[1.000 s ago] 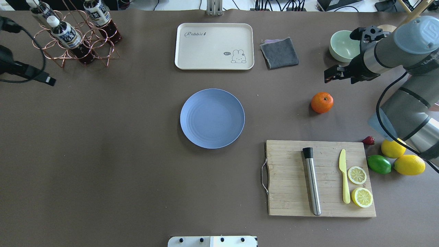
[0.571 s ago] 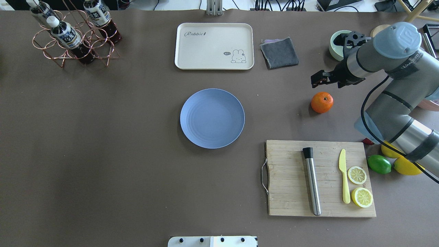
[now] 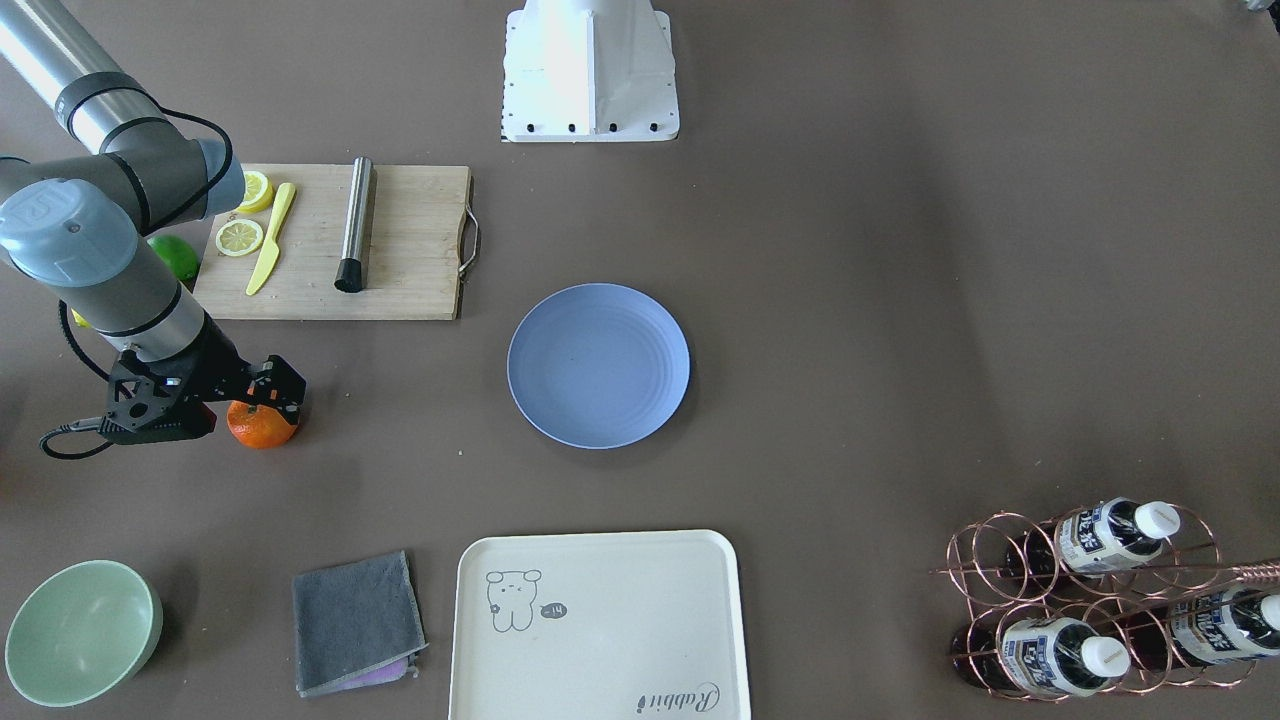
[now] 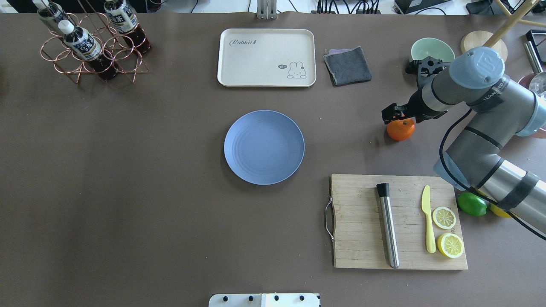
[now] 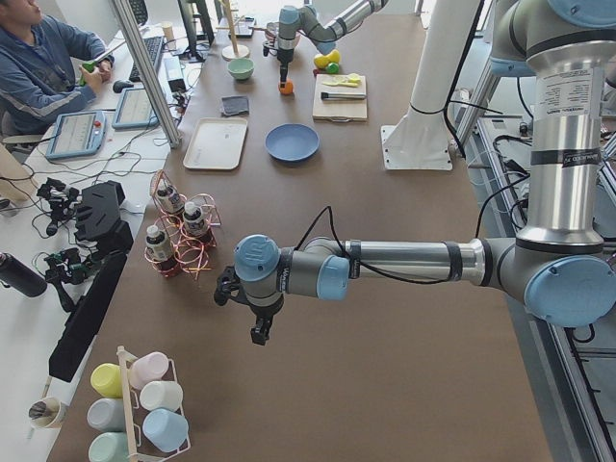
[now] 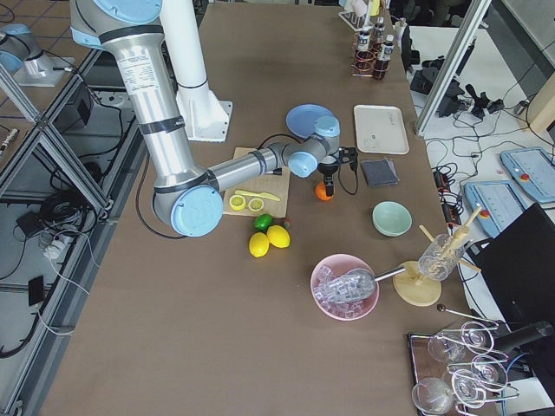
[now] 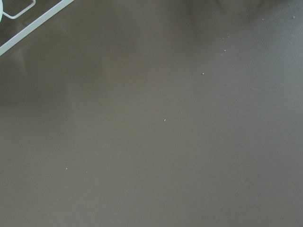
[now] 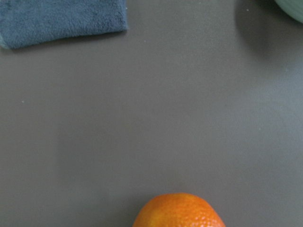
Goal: Pick orange to plate
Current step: 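Withdraw the left arm while the right gripper reaches down to the orange, then close the right gripper on the orange and lift it, then carry the orange with the right gripper over the blue plate and lower it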
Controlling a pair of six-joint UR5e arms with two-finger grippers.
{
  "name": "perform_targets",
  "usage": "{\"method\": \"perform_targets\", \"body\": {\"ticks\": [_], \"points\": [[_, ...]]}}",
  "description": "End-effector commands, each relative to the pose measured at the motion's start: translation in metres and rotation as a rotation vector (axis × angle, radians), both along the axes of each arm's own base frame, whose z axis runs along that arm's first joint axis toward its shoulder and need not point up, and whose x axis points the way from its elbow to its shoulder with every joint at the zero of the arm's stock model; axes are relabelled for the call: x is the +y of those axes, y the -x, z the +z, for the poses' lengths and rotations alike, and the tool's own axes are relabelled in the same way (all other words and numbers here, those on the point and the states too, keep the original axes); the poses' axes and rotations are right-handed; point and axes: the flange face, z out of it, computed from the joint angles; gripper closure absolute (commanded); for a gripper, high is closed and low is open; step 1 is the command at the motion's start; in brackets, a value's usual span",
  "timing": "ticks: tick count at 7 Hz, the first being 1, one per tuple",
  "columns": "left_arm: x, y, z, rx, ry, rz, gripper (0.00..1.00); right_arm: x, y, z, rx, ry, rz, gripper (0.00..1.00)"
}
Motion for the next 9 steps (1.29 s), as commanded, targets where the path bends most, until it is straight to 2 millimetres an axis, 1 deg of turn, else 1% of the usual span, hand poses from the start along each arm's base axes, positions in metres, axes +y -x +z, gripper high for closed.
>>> {"method": "perform_targets", "body": {"ticks": [1, 2, 3, 4, 5, 6, 7, 8, 9], "points": [[0.000, 0.000, -0.002, 0.000, 0.006, 0.000, 0.01, 0.007, 0.017, 0.010, 0.030, -0.005, -0.010, 0.00], [0.000, 0.000, -0.002, 0.000, 0.006, 0.000, 0.01, 0.006, 0.019, 0.013, 0.035, -0.002, -0.012, 0.01], [-0.001, 0.000, -0.003, 0.000, 0.003, 0.000, 0.01, 0.006, 0.020, 0.012, 0.034, -0.001, -0.010, 0.13], [-0.001, 0.000, -0.004, 0.000, 0.002, 0.000, 0.01, 0.004, 0.018, 0.008, 0.030, -0.001, 0.006, 0.77], [-0.001, 0.000, -0.004, 0.000, 0.002, 0.000, 0.01, 0.001, 0.015, 0.005, 0.027, -0.004, 0.014, 1.00], [-0.001, 0.000, -0.004, 0.000, 0.002, 0.000, 0.01, -0.009, 0.012, -0.021, -0.019, 0.037, 0.084, 1.00], [-0.001, 0.000, -0.004, 0.000, 0.002, 0.000, 0.01, -0.014, 0.035, -0.061, -0.062, 0.101, 0.146, 1.00], [-0.001, 0.000, -0.004, 0.000, 0.002, 0.000, 0.01, -0.009, 0.072, -0.108, -0.067, 0.131, 0.149, 1.00], [-0.002, -0.001, -0.005, 0.000, 0.002, 0.002, 0.01, 0.011, 0.120, -0.157, -0.089, 0.154, 0.182, 1.00]]}}
